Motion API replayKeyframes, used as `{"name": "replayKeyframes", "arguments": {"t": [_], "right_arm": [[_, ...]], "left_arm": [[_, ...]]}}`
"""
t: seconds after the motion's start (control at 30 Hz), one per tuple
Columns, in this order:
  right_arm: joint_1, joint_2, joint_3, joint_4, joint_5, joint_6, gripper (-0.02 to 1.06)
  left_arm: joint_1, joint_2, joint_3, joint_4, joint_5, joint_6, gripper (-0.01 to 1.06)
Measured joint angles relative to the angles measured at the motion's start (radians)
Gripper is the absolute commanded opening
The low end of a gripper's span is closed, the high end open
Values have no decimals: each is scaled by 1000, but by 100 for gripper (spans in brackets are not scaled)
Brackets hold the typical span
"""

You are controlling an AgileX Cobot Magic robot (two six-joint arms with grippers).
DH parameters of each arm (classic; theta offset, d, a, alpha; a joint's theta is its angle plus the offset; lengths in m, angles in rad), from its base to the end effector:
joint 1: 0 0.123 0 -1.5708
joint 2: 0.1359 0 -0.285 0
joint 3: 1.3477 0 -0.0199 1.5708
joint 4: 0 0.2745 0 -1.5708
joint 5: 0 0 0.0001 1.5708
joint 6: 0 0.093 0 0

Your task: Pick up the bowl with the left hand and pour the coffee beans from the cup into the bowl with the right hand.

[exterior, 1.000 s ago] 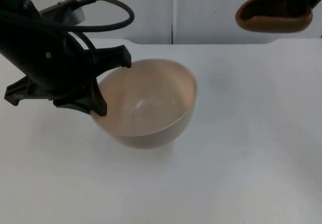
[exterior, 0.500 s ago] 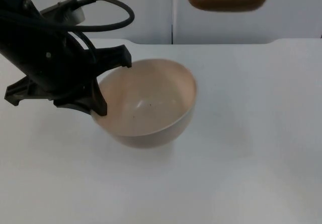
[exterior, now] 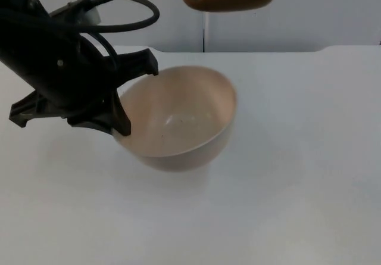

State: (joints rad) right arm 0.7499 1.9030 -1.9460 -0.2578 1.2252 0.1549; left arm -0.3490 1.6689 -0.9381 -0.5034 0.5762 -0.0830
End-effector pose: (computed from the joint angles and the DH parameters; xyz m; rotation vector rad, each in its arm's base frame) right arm 0.3374 0.2838 0.3529 -0.7985 2.4772 -0.0345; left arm 0.3048 -0.1370 0.1691 -0.1567 2.8184 -0.5884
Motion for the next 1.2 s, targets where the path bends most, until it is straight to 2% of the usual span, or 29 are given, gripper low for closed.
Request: {"name": "replayKeyframes", "arguments": {"t": [0.17, 0.33, 0.7, 0.87, 1.2], "right_arm": [[0, 0, 0, -26, 0, -2, 0], [0, 0, 42, -96, -1, -17, 0], [5, 4, 75, -125, 1, -26, 0], [90, 4, 75, -274, 1, -28, 0], [170, 4, 77, -405, 1, -31, 0]], "left_arm": [[0, 0, 0, -29, -15, 0, 0], [-13, 0, 0, -38, -47, 0, 0], [-40, 12, 0, -46, -78, 0, 0], [-40, 68, 0, -65, -64, 0, 0], [-40, 73, 0, -67, -64, 0, 0]]}}
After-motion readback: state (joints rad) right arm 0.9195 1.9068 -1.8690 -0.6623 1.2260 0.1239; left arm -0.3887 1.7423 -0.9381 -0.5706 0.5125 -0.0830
